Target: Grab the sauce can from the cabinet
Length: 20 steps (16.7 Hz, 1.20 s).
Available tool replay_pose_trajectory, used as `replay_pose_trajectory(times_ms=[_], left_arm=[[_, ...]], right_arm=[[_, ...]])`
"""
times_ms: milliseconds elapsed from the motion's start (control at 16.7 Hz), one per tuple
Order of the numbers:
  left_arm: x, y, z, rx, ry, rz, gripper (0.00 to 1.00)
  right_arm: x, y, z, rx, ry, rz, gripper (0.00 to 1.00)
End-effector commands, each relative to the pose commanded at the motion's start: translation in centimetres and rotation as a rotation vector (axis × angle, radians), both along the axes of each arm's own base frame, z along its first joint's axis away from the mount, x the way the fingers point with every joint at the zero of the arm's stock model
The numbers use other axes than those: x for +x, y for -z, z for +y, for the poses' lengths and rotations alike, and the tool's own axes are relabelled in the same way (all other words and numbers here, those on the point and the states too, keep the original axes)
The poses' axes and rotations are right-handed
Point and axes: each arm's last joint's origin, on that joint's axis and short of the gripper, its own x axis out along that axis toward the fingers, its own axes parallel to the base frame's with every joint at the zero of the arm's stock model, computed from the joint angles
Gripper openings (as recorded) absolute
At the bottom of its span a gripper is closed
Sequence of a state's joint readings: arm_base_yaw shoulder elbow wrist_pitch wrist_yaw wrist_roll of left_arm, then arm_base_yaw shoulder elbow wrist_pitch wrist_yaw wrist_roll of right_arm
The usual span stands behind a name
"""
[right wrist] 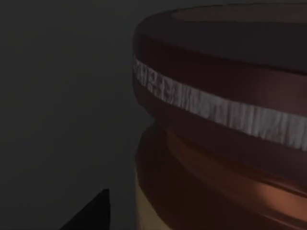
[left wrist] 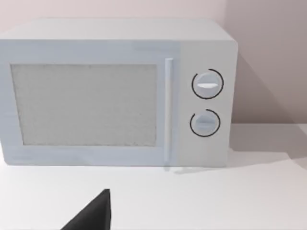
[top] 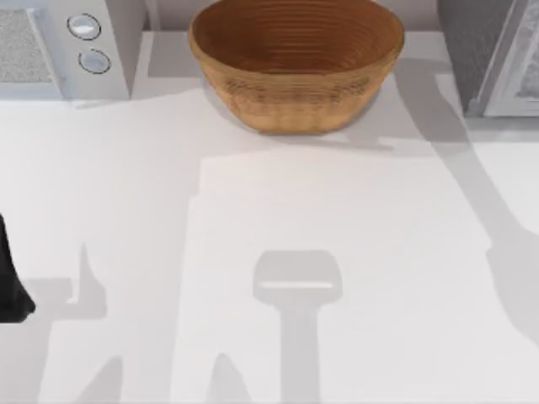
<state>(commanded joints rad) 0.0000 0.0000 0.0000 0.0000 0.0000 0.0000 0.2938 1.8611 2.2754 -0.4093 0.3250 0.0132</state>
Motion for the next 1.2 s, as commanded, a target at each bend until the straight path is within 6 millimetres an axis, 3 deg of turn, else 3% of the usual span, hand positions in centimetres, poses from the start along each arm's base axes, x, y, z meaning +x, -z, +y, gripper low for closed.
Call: replay_pose_trajectory(times_ms=[240,1020,1200], left_arm=[[0.00,0.00,0.00,0.000,0.000,0.000,1.00],[0.00,0.00,0.00,0.000,0.000,0.000,1.00],[0.00,0.00,0.00,0.000,0.000,0.000,1.00]], right_arm=[[0.13,0.02,-0.02,0.000,0.000,0.000,1.00],[0.13,0.02,-0.02,0.000,0.000,0.000,0.02],[0.13,0.02,-0.02,0.000,0.000,0.000,0.00]])
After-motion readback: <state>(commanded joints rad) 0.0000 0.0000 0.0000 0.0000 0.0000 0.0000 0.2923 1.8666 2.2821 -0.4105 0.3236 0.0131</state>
